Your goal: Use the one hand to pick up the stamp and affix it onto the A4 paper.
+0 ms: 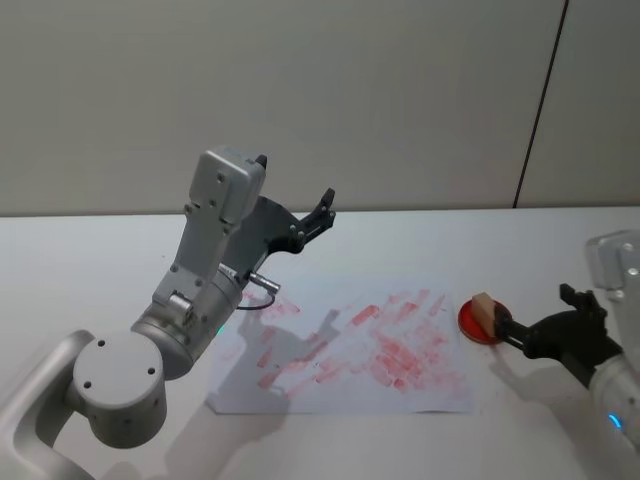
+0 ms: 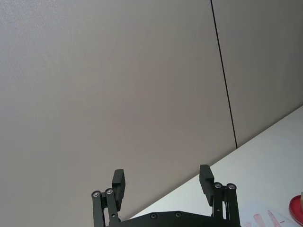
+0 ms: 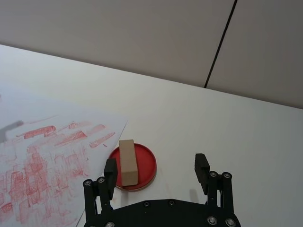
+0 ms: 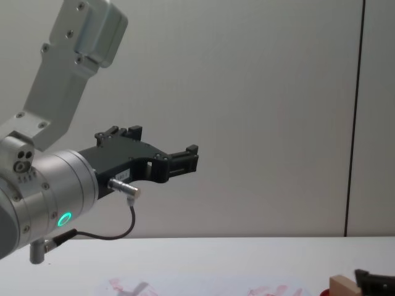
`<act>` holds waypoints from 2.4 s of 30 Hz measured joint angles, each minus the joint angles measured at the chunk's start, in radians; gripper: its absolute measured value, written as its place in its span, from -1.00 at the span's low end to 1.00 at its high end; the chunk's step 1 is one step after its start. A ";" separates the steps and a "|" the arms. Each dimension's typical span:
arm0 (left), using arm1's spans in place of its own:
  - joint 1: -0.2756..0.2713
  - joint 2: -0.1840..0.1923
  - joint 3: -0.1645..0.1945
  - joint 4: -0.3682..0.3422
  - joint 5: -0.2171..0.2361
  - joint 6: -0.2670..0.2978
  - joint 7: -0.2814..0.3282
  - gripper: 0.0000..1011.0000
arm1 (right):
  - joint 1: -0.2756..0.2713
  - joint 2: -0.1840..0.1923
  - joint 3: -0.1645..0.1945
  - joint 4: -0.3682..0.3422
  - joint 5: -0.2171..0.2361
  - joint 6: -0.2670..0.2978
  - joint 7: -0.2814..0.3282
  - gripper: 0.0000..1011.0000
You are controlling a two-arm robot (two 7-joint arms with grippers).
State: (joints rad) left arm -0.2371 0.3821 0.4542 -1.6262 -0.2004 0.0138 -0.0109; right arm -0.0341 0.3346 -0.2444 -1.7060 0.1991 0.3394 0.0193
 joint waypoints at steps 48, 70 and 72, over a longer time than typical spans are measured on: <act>0.000 0.000 0.000 0.000 0.000 0.000 0.000 0.98 | 0.188 -0.138 -0.062 0.271 -0.147 0.018 0.083 -0.49; 0.000 0.000 0.000 0.000 0.000 0.000 0.000 0.98 | 0.230 -0.187 -0.066 0.180 -0.070 -0.028 0.092 -0.56; 0.000 0.000 0.000 0.000 0.000 0.000 0.000 0.98 | 0.241 -0.200 -0.072 0.176 -0.060 -0.028 0.101 -0.56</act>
State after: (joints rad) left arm -0.2371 0.3821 0.4542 -1.6262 -0.2004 0.0139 -0.0109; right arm 0.2071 0.1342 -0.3163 -1.5299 0.1394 0.3115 0.1207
